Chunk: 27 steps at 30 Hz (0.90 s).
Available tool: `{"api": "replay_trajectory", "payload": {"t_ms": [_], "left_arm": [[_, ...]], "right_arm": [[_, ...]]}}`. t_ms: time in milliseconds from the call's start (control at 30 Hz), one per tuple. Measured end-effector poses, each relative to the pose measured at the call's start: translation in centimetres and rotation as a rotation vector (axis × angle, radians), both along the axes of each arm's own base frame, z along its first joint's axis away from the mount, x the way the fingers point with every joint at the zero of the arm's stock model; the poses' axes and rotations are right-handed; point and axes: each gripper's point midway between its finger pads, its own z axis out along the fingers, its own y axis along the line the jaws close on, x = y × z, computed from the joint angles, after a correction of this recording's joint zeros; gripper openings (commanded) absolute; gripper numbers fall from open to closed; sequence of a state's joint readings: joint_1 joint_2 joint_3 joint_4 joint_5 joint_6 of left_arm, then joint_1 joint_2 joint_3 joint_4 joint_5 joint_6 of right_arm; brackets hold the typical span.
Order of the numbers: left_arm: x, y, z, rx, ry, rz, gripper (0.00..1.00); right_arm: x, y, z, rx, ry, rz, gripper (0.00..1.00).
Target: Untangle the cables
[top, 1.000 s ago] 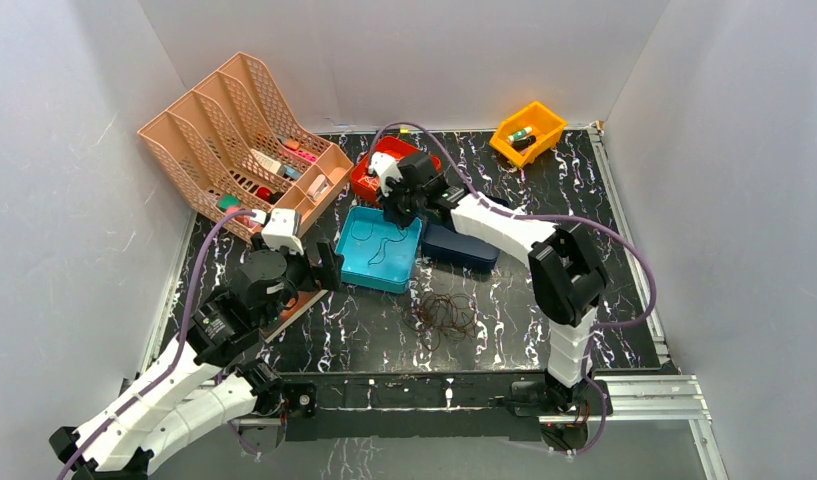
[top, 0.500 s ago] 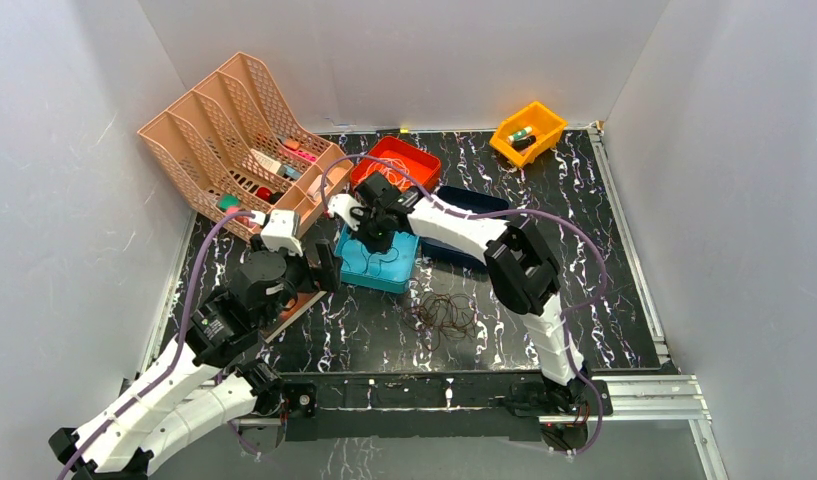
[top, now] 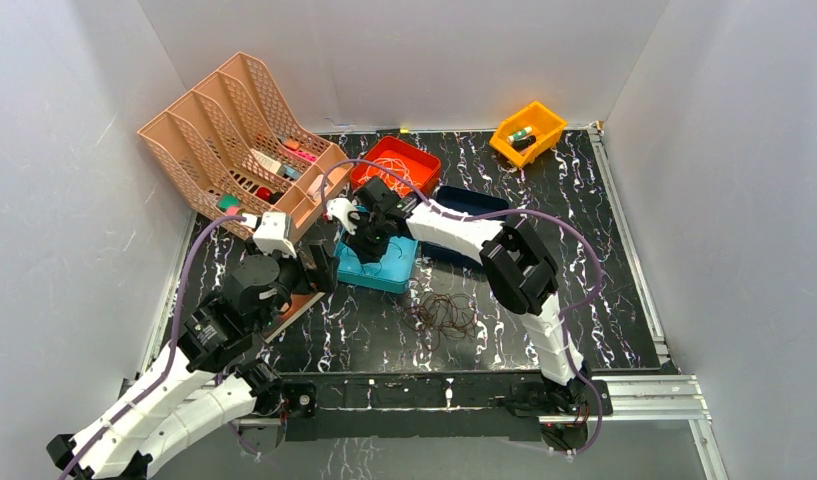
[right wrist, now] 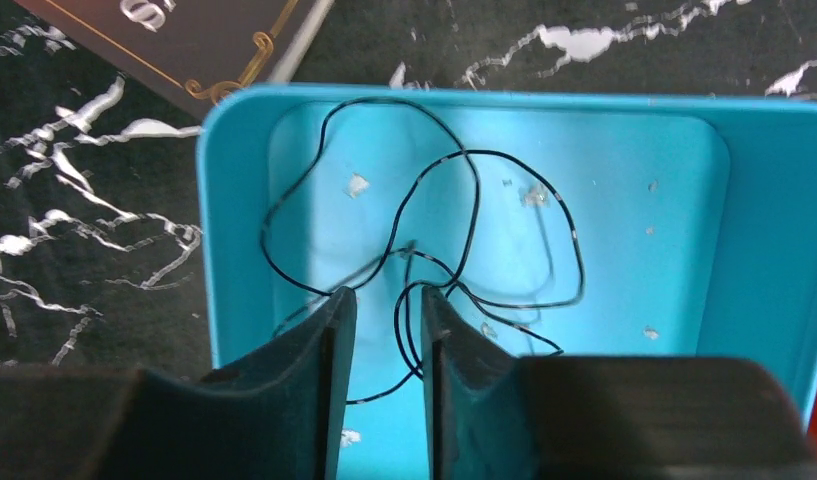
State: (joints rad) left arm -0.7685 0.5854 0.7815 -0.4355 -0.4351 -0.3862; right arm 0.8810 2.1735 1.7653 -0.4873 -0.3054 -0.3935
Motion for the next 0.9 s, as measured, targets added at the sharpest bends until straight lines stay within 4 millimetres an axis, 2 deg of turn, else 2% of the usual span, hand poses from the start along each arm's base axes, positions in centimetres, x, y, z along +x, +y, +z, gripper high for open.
{"api": "replay_trajectory", "payload": {"t_ms": [133,233,333,467,500,533,567,633,733,900], "left_arm": [[0.0,0.0,0.0,-0.006,0.002,0.006,0.98],[0.1,-0.1,-0.2,-0.003,0.008,0.007,0.98],[0.3,-0.2,-0.6,0.007,0.022,0.007,0.98],[0.5,-0.6,-1.3,0.023,0.049,0.005,0.98],[0.6,-0.8,-1.6,0.029,0.059,0.003,0.98],[0.7,-1.0,-1.9,0.034,0.070,0.002,0.98],[0.8,-1.2,-2.2,0.038,0.080,-0.002,0.98],[0.9,-1.7,-2.6,0.041,0.098,-0.015,0.98],[1.2,-2.6,-3.2,0.044,0.119,-0.040,0.98],[1.5,-4.2,-3.5,0.032,0.130,-0.089,0.98]], "right_arm": [[0.4,-1.2,-0.8,-0.010,-0.006,-0.058,0.56],[1.2,-2.3,0.1,-0.010,-0.034,-0.114,0.60],[2.5,-2.8,2.9,0.031,-0.099,-0.181,0.62],[3.7,-4.2,8.9,0.136,-0.205,-0.317,0.68],[3.7,-4.7,10.4,0.168,-0.223,-0.359,0.68],[3.6,-5.4,10.9,0.189,-0.224,-0.404,0.68],[3.3,-6.1,12.9,0.230,-0.240,-0.434,0.68],[2.5,-7.4,14.4,0.284,-0.232,-0.497,0.68],[0.5,-10.0,14.7,0.326,-0.180,-0.597,0.67],[-3.3,-13.6,11.7,0.295,-0.052,-0.698,0.65]]}}
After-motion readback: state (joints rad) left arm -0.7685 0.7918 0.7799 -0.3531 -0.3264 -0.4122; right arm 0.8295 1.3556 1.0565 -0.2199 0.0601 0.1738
